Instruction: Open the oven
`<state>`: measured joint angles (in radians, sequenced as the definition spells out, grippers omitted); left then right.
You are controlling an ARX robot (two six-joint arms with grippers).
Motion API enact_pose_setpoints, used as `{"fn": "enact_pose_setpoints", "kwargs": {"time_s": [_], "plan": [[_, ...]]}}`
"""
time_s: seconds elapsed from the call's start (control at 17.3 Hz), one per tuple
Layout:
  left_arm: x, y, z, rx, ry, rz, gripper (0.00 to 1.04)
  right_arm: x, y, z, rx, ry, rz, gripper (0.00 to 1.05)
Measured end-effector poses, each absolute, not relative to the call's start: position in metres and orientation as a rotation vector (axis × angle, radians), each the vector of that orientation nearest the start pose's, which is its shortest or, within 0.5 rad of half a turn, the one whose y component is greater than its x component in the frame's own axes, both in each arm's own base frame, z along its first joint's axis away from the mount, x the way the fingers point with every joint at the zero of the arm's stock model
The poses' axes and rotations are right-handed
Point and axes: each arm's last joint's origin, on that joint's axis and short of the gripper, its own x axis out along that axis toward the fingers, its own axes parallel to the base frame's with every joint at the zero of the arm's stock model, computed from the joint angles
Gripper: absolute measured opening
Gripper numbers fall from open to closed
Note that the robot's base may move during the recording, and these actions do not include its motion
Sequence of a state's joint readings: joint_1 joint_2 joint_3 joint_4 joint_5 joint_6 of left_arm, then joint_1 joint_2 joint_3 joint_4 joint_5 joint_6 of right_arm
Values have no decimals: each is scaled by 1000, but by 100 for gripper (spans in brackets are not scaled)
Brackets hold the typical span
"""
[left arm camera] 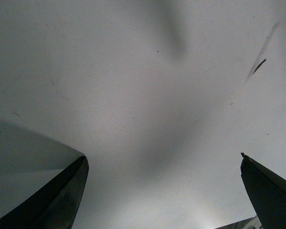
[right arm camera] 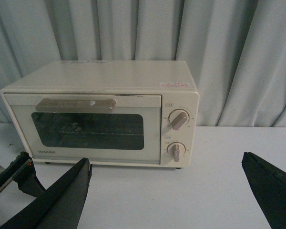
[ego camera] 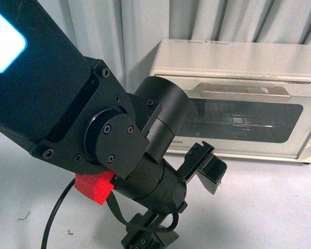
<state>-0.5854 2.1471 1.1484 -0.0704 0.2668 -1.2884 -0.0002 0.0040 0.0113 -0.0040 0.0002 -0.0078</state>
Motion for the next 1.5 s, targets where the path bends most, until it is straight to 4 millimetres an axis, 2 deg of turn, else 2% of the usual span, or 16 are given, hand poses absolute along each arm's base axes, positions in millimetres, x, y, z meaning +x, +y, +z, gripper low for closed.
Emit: {"fn": "enact_pose_setpoints", "kwargs": {"time_s": [0.29,0.35,0.4,0.46,0.52,0.81,1.04,1.15,1.21,1.38,1.5], "plan": [[323,-224,67,-922,1382,36,98,97,1,167,-8,-4,2,98],[323,-224,67,-922,1382,36,98,97,7,167,-10,-17,-31,98],[323,-224,67,-922,1383,36,98,96,13,173,-8,-78,-69,82],[323,-224,67,-922,1382,37,98,100,16,180,-3,-125,-72,71],[323,-224,67,-922,1382,37,98,107,18,178,-15,-93,-71,62],[323,-224,67,-922,1383,36,98,122,23,177,-61,-35,-82,44],[323,-224,67,-923,1384,35,98,131,28,184,-72,-39,-67,35],[323,-224,67,-922,1382,37,98,157,33,212,-81,-80,-82,15],[323,-224,67,-923,1382,36,98,172,36,218,-89,-58,-86,4],[323,-224,67,-923,1383,36,98,199,51,207,-143,40,-56,2],[323,-224,67,-923,1383,36,98,218,60,213,-145,38,-48,2]]}}
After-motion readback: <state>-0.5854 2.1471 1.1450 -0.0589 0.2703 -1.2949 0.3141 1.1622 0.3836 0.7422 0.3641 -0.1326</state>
